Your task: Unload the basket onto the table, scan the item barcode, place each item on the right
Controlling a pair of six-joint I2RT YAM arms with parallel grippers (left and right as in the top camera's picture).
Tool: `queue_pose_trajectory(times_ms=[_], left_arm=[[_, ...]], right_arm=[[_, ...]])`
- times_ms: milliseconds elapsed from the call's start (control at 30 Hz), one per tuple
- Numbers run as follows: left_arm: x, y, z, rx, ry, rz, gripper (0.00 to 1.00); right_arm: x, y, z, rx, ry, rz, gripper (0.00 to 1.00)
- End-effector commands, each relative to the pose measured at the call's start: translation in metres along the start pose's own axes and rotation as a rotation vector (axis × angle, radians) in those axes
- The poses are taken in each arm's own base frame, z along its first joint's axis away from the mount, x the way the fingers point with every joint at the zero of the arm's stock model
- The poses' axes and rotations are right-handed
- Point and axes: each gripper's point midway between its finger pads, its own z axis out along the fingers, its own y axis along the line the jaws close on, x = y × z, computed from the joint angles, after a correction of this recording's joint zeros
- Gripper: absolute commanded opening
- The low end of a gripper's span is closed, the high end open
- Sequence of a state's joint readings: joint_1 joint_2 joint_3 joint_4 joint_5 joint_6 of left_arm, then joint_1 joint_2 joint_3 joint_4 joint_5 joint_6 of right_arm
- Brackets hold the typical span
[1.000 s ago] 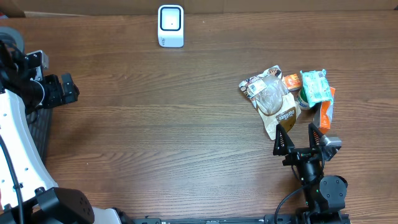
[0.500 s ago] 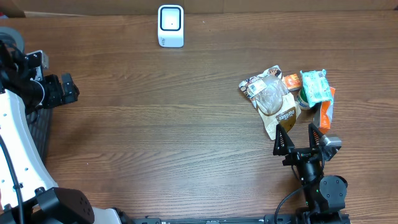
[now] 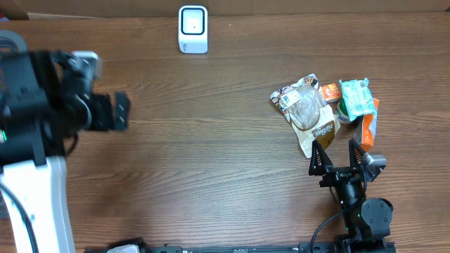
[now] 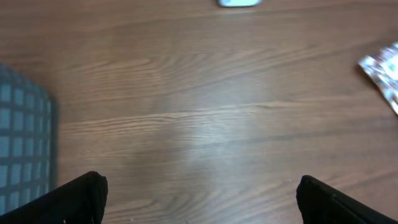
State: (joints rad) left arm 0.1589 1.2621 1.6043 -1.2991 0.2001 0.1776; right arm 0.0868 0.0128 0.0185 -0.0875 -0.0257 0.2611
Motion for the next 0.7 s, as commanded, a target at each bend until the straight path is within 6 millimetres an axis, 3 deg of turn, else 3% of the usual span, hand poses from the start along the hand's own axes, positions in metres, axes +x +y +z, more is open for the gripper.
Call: queue_pose_trajectory(times_ms=[0, 300, 333, 467, 667], left_arm=[[0.028, -0.013, -0.001, 0.017, 0.001, 0.041, 1.0], [0.038, -0.032, 0.019, 0.027, -0.527, 0.178, 0.99], [0.041, -0.037, 0.018, 0.018, -0.662, 0.219, 1.0], [0.056, -0.04, 0.023, -0.012, -0.867, 0.274, 1.0], [0.091, -0.04, 0.059, -0.04, -0.95, 0.331, 0.99]], right_arm=[[0.002, 0.001, 0.0, -0.007, -0.004, 0.0, 1.0], [0.002, 0.001, 0.0, -0.007, -0.004, 0.0, 1.0], [0.002, 0.001, 0.0, -0.007, -0.004, 0.0, 1.0], [0.002, 0.001, 0.0, -0.007, -0.004, 0.0, 1.0], [0.002, 0.001, 0.0, -0.007, -0.004, 0.0, 1.0]])
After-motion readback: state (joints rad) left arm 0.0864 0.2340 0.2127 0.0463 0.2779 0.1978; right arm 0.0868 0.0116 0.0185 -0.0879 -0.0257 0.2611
